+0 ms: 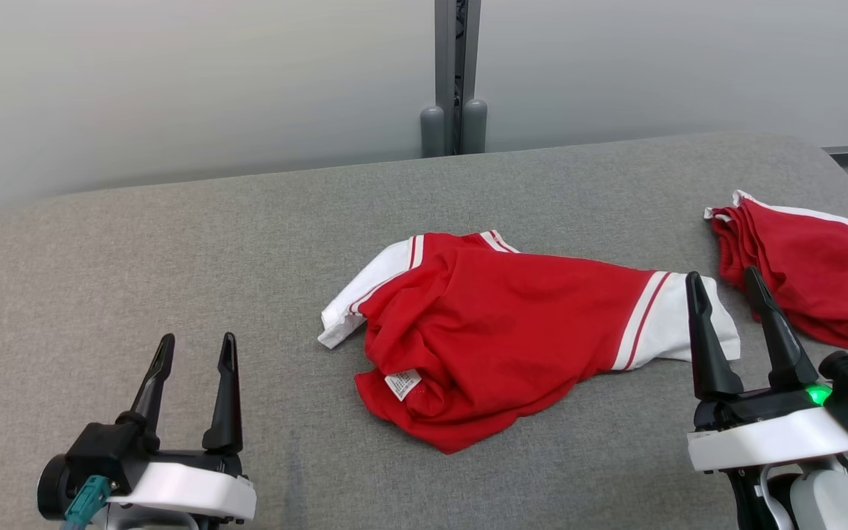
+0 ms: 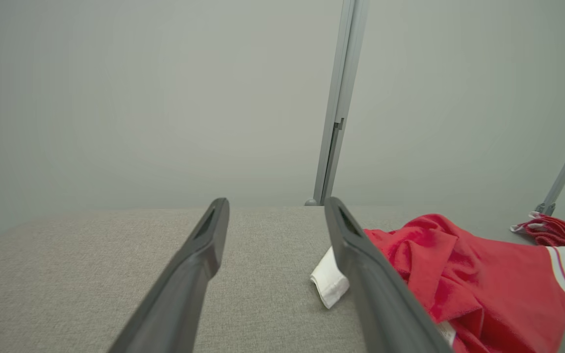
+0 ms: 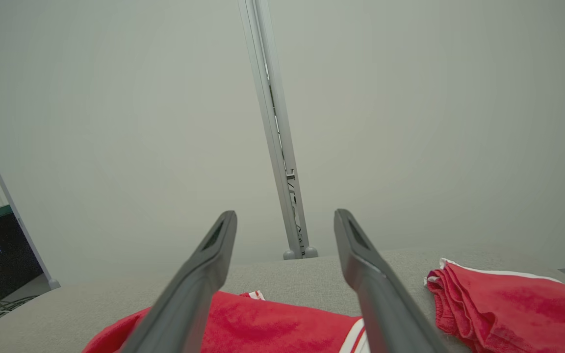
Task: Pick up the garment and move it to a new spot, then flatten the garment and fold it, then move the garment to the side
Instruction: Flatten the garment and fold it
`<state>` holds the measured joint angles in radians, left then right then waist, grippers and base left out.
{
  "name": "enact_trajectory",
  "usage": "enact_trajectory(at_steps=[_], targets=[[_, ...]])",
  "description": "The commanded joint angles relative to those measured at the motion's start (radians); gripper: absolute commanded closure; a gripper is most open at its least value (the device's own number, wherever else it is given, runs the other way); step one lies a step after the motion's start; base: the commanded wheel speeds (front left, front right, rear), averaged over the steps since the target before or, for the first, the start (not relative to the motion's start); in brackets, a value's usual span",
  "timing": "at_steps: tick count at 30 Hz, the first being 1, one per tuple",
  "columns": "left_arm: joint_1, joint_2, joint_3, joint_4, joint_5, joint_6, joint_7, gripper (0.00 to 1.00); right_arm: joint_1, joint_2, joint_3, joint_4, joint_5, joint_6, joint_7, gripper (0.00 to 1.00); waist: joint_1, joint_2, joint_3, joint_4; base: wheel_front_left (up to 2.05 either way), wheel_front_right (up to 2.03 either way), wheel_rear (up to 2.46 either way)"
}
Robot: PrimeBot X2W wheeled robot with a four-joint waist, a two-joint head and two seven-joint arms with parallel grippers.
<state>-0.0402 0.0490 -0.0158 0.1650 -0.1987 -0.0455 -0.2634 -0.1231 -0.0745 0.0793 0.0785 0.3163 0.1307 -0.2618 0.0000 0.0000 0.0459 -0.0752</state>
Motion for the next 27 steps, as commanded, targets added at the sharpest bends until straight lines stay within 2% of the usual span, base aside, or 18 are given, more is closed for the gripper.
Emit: enact_trajectory(at_steps=[1, 27], targets=[[0.012, 0.003, -0.002, -0.004, -0.009, 0.006, -0.001, 0.00, 0.003, -0.009, -0.003, -0.002, 0.005, 0.000, -0.004, 0.00, 0.0000, 0.0000, -0.001, 0.004, 0.00, 0.00, 0.00], [0.016, 0.003, -0.020, 0.016, -0.027, 0.001, -0.001, 0.00, 0.005, -0.015, 0.005, 0.015, 0.009, 0.000, -0.004, 0.00, 0.0000, 0.0000, -0.019, 0.002, 0.00, 0.00, 0.00]])
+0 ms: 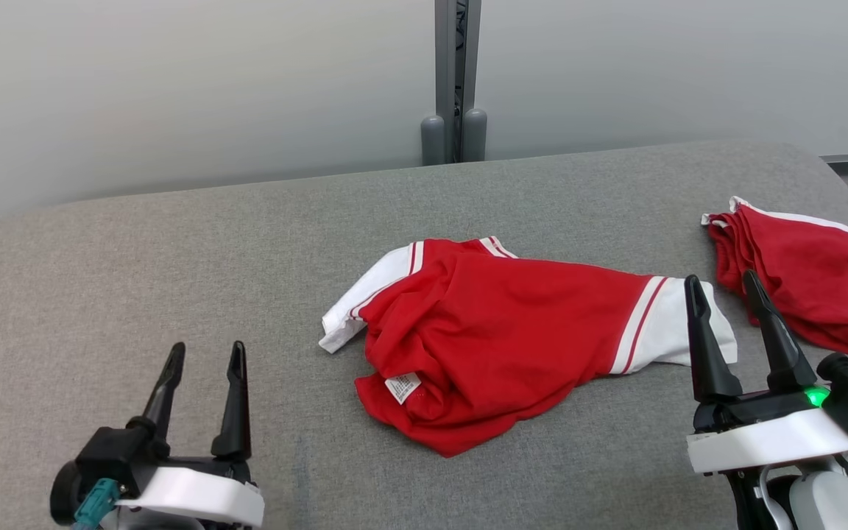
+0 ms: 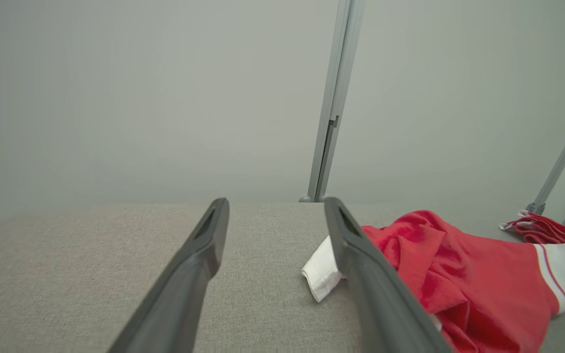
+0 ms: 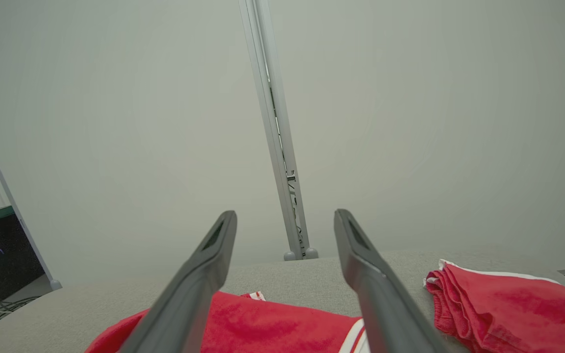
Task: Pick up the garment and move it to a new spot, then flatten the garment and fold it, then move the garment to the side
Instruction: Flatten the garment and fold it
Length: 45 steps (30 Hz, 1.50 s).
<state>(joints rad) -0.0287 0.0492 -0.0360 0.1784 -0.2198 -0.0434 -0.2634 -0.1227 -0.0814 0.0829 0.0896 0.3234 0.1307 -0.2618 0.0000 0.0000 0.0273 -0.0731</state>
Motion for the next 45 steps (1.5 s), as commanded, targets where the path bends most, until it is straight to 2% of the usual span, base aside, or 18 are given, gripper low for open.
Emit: enact_trajectory(at_steps=[1, 7, 13, 23, 32, 33, 35, 36, 45], targets=[[0.008, 0.003, -0.006, 0.015, -0.013, -0.008, -0.001, 0.00, 0.005, -0.008, 0.002, 0.005, 0.002, 0.000, -0.004, 0.00, 0.0000, 0.0000, -0.002, -0.001, 0.00, 0.00, 0.00], [-0.027, 0.003, -0.060, 0.133, -0.055, -0.051, 0.017, 0.00, 0.005, -0.009, 0.005, 0.006, 0.003, 0.000, -0.004, 0.00, 0.0000, 0.0000, -0.007, -0.005, 0.00, 0.00, 0.00], [-0.090, 0.008, -0.134, 0.245, -0.100, -0.079, 0.144, 0.00, 0.003, -0.013, 0.005, 0.007, 0.006, 0.000, -0.004, 0.00, 0.0000, 0.0000, -0.006, -0.015, 0.00, 0.00, 0.00], [-0.210, 0.031, -0.236, 0.387, -0.183, -0.088, 0.393, 0.00, -0.022, -0.016, 0.008, 0.004, 0.004, 0.000, -0.004, 0.00, 0.0000, 0.0000, 0.024, -0.061, 0.00, 0.00, 0.00], [-0.284, 0.044, -0.309, 0.449, -0.262, -0.087, 0.448, 0.00, -0.034, -0.012, 0.011, 0.001, 0.003, 0.000, -0.004, 0.00, 0.0000, 0.0000, 0.063, -0.101, 0.00, 0.00, 0.00], [-0.289, 0.044, -0.314, 0.461, -0.266, -0.087, 0.454, 0.17, -0.034, -0.012, 0.011, 0.002, 0.002, 0.000, -0.004, 0.00, 0.0000, 0.0000, 0.065, -0.103, 0.00, 0.00, 0.00], [-0.303, 0.048, -0.318, 0.478, -0.271, -0.087, 0.451, 0.65, -0.035, -0.010, 0.013, 0.002, 0.000, 0.000, -0.004, 0.00, 0.0000, 0.0000, 0.068, -0.105, 0.00, 0.00, 0.00], [-0.309, 0.047, -0.319, 0.483, -0.276, -0.087, 0.445, 1.00, -0.036, -0.010, 0.013, 0.003, -0.001, 0.000, -0.004, 0.00, 0.0000, 0.0000, 0.068, -0.105, 0.00, 0.00, 0.00], [-0.296, 0.079, -0.329, 0.448, -0.306, -0.087, 0.416, 1.00, -0.016, -0.011, 0.000, 0.011, -0.006, 0.000, -0.004, 0.00, 0.0000, 0.0000, 0.036, -0.071, 0.00, 0.00, 0.00]])
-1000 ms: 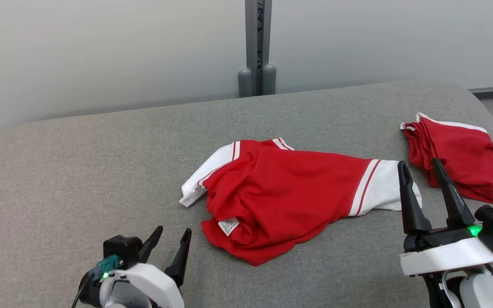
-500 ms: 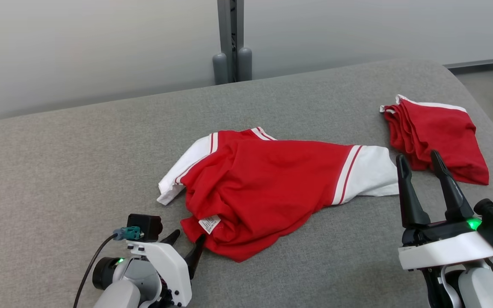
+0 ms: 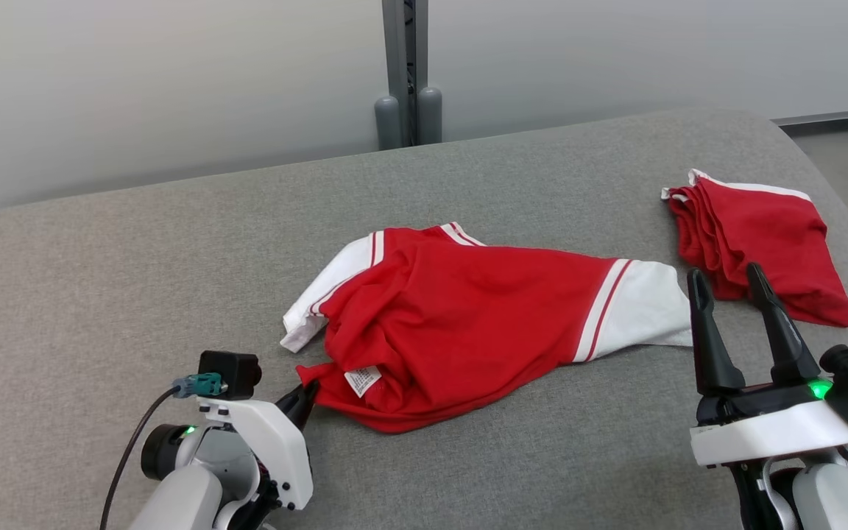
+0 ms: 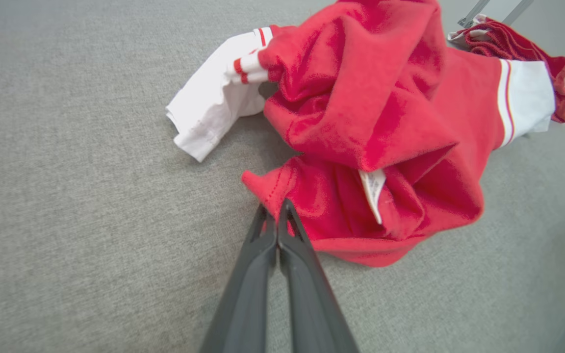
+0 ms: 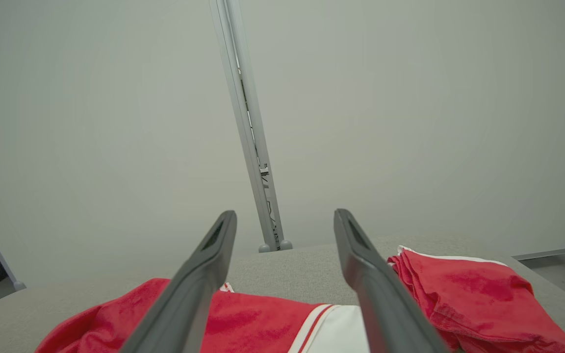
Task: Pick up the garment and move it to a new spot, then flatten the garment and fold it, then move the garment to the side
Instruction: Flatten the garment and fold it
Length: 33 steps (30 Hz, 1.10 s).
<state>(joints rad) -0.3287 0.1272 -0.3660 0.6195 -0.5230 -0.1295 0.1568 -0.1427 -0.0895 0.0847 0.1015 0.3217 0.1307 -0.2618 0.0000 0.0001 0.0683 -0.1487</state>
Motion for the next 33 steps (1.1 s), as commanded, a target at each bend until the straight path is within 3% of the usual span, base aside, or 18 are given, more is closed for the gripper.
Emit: enact_trajectory(at_steps=[1, 7, 15, 23, 24, 25, 33], targets=[[0.013, 0.009, 0.004, -0.010, -0.004, 0.003, -0.002, 1.00, 0.006, -0.003, -0.003, -0.001, -0.004, 0.000, -0.004, 0.00, 0.0000, -0.0001, -0.010, 0.012, 0.00, 0.00, 0.00], [0.100, 0.071, 0.028, -0.192, -0.026, 0.039, 0.065, 1.00, 0.023, -0.012, -0.037, -0.003, -0.005, 0.000, -0.004, 0.00, 0.0000, -0.0001, -0.029, 0.060, 0.00, 0.00, 0.00], [0.272, 0.175, 0.097, -0.515, -0.042, 0.161, 0.175, 1.00, 0.032, -0.013, -0.094, -0.012, -0.010, 0.000, -0.004, 0.00, 0.0000, -0.0001, -0.018, 0.102, 0.00, 0.00, 0.00], [0.381, 0.215, 0.126, -0.558, -0.026, 0.247, 0.220, 1.00, 0.027, -0.008, -0.118, 0.005, -0.023, 0.000, -0.004, 0.00, 0.0000, -0.0001, -0.003, 0.118, 0.00, 0.00, 0.00], [0.386, 0.211, 0.123, -0.552, -0.035, 0.249, 0.228, 0.71, 0.024, -0.008, -0.117, 0.009, -0.023, 0.000, -0.004, 0.00, 0.0000, -0.0001, -0.001, 0.119, 0.00, 0.00, 0.00], [0.389, 0.209, 0.121, -0.550, -0.036, 0.250, 0.234, 0.00, 0.022, -0.008, -0.115, 0.013, -0.024, 0.000, -0.004, 0.00, 0.0000, -0.0001, 0.000, 0.120, 0.00, 0.00, 0.00], [0.347, 0.213, 0.163, -0.588, 0.017, 0.289, 0.106, 0.00, 0.009, -0.006, -0.086, 0.028, -0.021, 0.000, -0.004, 0.00, 0.0000, -0.0001, 0.004, 0.113, 0.00, 0.00, 0.00]])
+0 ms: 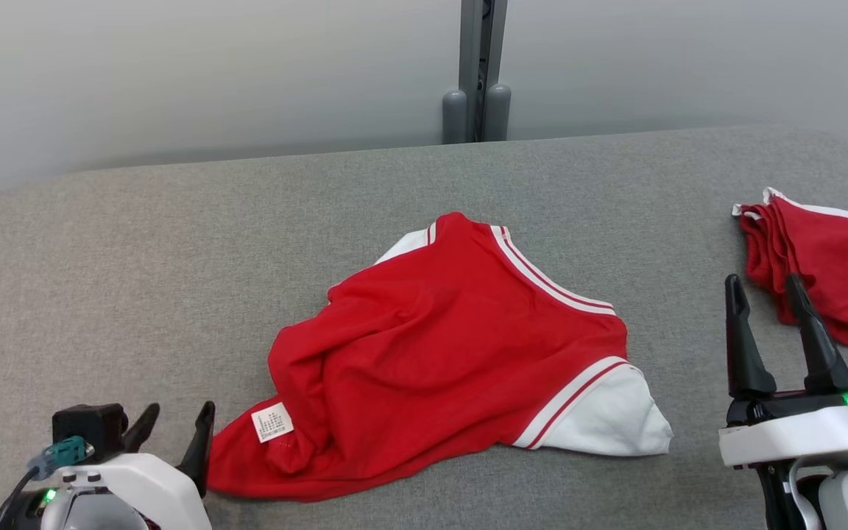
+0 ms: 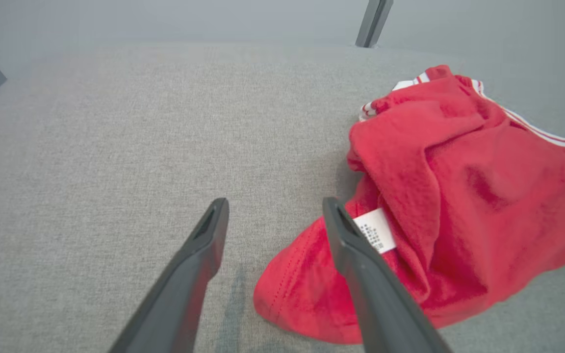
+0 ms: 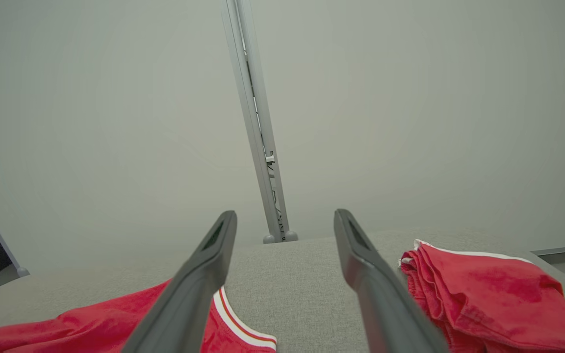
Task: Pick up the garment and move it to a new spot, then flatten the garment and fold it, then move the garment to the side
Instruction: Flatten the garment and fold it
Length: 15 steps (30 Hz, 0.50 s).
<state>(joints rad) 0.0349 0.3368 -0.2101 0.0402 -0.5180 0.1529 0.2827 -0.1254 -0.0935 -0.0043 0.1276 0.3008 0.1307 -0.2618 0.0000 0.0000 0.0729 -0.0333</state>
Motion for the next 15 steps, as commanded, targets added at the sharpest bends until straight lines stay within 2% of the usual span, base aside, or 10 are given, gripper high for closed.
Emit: enact_trajectory(at_steps=[1, 4, 8, 10, 15], targets=[[-0.021, 0.003, 0.015, -0.015, 0.017, 0.010, -0.043, 0.00, -0.010, -0.002, 0.007, 0.003, 0.002, 0.000, -0.004, 0.00, 0.0000, 0.0000, -0.002, -0.004, 0.00, 0.00, 0.00], [-0.031, -0.003, 0.024, -0.024, 0.028, 0.014, -0.094, 0.00, -0.010, -0.002, 0.018, 0.005, 0.004, 0.000, -0.004, 0.00, 0.0000, 0.0000, -0.004, -0.008, 0.00, 0.00, 0.00], [-0.047, -0.019, 0.033, -0.031, 0.056, 0.012, -0.214, 0.00, -0.008, -0.006, 0.032, 0.008, 0.009, 0.000, -0.004, 0.00, 0.0000, 0.0000, -0.014, -0.014, 0.00, 0.00, 0.00], [-0.053, -0.035, 0.027, -0.014, 0.065, -0.003, -0.290, 0.00, -0.005, -0.007, 0.038, 0.012, 0.012, 0.000, -0.004, 0.00, 0.0000, 0.0000, -0.025, -0.018, 0.00, 0.00, 0.00], [-0.065, -0.058, 0.012, 0.032, 0.062, -0.022, -0.351, 0.00, -0.004, -0.014, 0.053, 0.026, 0.019, 0.000, -0.004, 0.00, 0.0000, 0.0000, -0.033, -0.023, 0.00, 0.00, 0.00]])
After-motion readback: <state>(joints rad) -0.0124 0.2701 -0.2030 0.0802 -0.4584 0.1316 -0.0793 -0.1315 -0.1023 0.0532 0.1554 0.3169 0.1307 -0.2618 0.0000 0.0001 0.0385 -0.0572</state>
